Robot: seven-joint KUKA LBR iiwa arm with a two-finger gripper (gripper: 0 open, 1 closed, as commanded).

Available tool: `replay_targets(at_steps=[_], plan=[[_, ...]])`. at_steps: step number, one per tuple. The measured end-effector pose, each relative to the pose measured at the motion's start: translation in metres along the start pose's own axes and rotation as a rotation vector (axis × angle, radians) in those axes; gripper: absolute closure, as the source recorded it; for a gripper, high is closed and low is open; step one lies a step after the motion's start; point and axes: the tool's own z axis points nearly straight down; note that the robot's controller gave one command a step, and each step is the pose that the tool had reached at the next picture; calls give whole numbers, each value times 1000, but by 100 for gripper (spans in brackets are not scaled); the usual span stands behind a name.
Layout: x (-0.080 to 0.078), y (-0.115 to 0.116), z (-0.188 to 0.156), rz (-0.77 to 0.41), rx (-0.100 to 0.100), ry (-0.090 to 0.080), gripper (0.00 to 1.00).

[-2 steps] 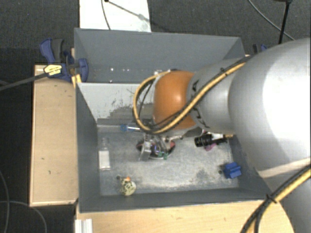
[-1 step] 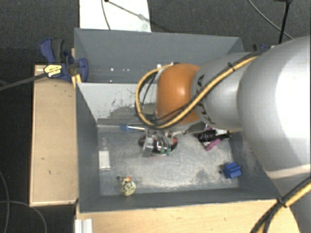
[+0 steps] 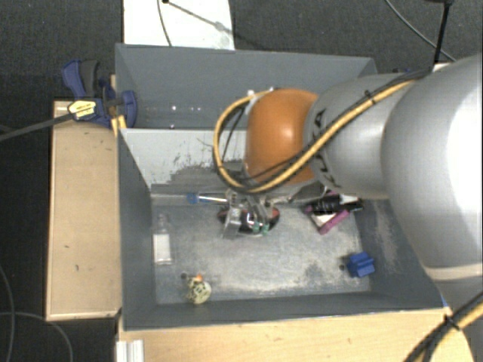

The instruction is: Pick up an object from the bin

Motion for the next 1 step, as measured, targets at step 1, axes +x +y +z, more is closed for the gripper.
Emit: replay_targets(at_steps=[1], plan=[[-1, 0, -20, 1, 0, 0, 100]])
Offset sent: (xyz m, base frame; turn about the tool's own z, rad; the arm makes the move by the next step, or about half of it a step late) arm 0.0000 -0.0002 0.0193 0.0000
